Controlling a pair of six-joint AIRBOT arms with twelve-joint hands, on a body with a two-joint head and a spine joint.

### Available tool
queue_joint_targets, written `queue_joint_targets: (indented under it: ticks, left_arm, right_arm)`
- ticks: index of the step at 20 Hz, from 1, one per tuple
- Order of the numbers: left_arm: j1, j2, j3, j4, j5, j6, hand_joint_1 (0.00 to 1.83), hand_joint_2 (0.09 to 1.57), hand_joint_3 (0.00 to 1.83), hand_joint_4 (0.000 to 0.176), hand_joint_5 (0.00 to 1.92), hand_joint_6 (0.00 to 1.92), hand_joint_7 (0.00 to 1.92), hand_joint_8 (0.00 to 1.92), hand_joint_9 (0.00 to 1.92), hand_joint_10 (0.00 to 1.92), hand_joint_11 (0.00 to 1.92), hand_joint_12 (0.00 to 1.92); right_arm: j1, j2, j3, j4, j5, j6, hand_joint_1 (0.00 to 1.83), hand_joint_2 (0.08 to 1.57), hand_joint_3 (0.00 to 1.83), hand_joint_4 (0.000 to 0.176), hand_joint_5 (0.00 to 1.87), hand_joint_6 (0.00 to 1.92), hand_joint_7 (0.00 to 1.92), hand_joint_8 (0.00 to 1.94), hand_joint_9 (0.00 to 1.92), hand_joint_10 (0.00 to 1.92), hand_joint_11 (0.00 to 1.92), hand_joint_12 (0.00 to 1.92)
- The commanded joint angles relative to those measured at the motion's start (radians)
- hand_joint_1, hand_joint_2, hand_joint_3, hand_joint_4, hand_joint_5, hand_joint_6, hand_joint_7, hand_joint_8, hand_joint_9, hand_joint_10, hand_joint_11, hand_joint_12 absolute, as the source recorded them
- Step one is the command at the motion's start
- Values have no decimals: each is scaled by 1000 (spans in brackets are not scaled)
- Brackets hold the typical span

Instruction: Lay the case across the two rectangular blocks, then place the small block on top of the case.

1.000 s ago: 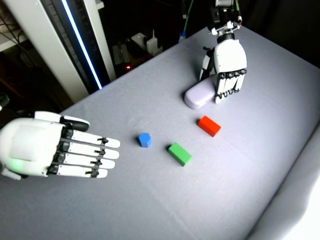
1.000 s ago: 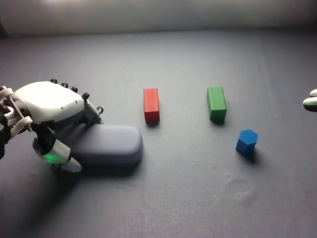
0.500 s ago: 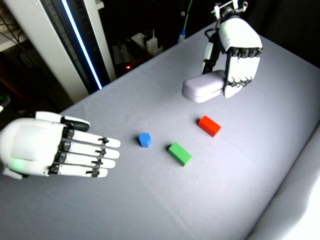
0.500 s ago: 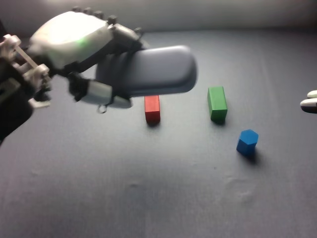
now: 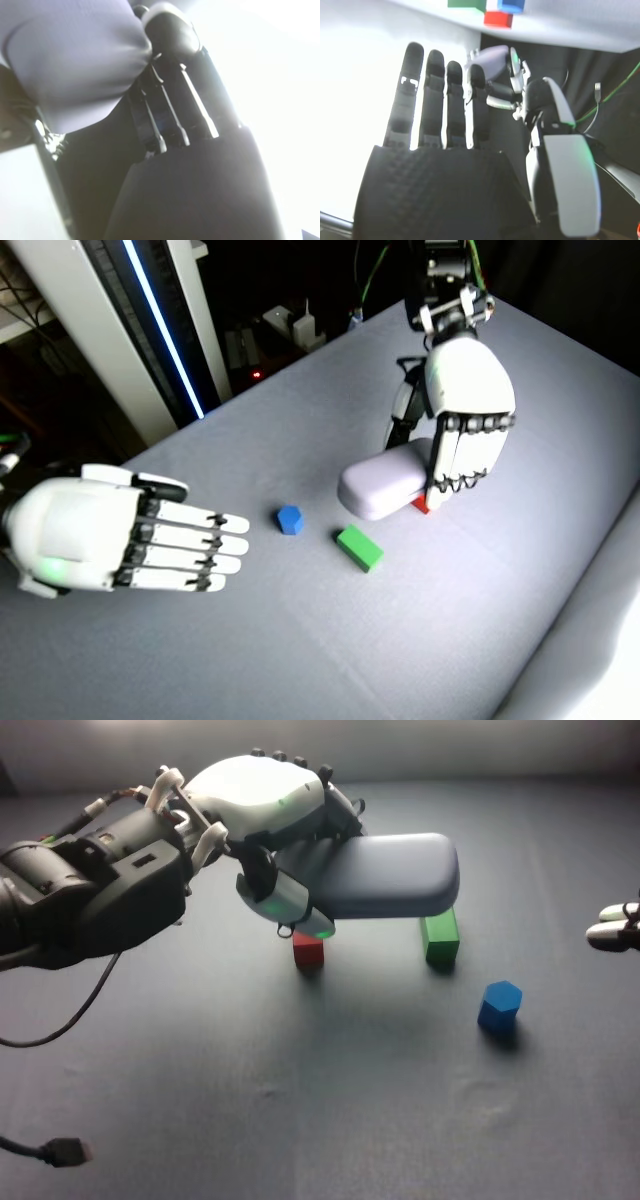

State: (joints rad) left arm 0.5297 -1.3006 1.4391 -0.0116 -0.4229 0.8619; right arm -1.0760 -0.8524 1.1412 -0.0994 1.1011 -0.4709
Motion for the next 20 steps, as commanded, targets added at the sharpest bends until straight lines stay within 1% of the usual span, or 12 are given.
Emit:
queue_joint_targets:
  ticks: [1, 2, 3, 5, 7, 10, 11, 12, 13, 17, 19, 20]
  left_arm:
    - [-21, -10, 5, -4, -107, -5, 1267, 1109, 0, 0, 1023, 680, 995, 1225, 910, 1251, 819, 1592]
    - [-21, -22, 14, -5, -98, -5, 1260, 1135, 1, 0, 992, 694, 929, 1344, 874, 1406, 804, 1742]
    - [-21, -31, 20, -10, -93, -5, 1257, 1145, 1, 0, 973, 711, 911, 1379, 872, 1484, 813, 1802]
    - [-21, -51, 37, -20, -82, -5, 1257, 1142, 0, 0, 994, 716, 898, 1371, 807, 1370, 727, 1725]
    - [-17, -60, 45, -30, -76, -5, 1252, 1151, 0, 0, 994, 708, 867, 1413, 763, 1359, 666, 1723]
    - [-16, -67, 48, -35, -75, -5, 1259, 1140, 0, 0, 963, 754, 932, 1314, 874, 1214, 796, 1598]
    - [-14, -71, 50, -35, -73, -5, 1252, 1157, 0, 0, 955, 736, 885, 1397, 853, 1322, 809, 1685]
    - [-14, -74, 53, -35, -68, -5, 1256, 1143, 0, 0, 975, 734, 913, 1341, 853, 1220, 805, 1594]
    - [-13, -76, 57, -35, -64, -5, 1258, 1142, 0, 0, 972, 727, 921, 1332, 874, 1214, 811, 1604]
    - [-8, -82, 63, -40, -59, -5, 1266, 1122, 0, 0, 990, 722, 978, 1230, 951, 974, 847, 1436]
    - [-3, -83, 65, -45, -59, -5, 1266, 1120, 0, 0, 986, 726, 986, 1216, 974, 943, 874, 1412]
    - [-1, -85, 69, -48, -55, -5, 1256, 1146, 0, 0, 936, 766, 940, 1308, 983, 1122, 913, 1540]
  right_arm:
    - [9, 3, 8, 31, 105, 7, 532, 1274, 0, 0, 445, 4, 379, 4, 434, 6, 174, 880]
    - [9, 3, 8, 31, 104, 8, 527, 1280, 2, 0, 443, 2, 375, 2, 434, 5, 182, 888]
    - [9, 3, 8, 30, 104, 8, 526, 1278, 1, 0, 447, 3, 381, 4, 443, 8, 192, 896]
    - [9, 3, 8, 30, 104, 9, 508, 1277, 0, 0, 445, 0, 392, 1, 447, 3, 174, 931]
    - [9, 2, 9, 28, 104, 10, 521, 1281, 1, 0, 444, 1, 393, 0, 450, 3, 169, 944]
    - [9, 1, 9, 28, 103, 10, 517, 1290, 3, 2, 421, 0, 371, 0, 418, 0, 122, 936]
    - [9, 1, 9, 28, 103, 10, 510, 1290, 0, 1, 422, 0, 376, 0, 427, 2, 117, 981]
    - [9, 1, 9, 28, 103, 10, 522, 1291, 0, 0, 424, 0, 372, 0, 428, 1, 101, 1026]
    - [9, 1, 9, 28, 103, 10, 521, 1290, 0, 0, 431, 3, 376, 2, 433, 2, 105, 1034]
    - [10, 0, 11, 27, 103, 11, 506, 1298, 3, 2, 415, 0, 361, 0, 419, 0, 121, 958]
    - [10, -1, 12, 26, 103, 11, 513, 1298, 2, 4, 406, 1, 347, 0, 395, 0, 92, 946]
    - [10, -1, 12, 26, 103, 12, 547, 1299, 0, 0, 425, 7, 378, 10, 425, 11, 130, 969]
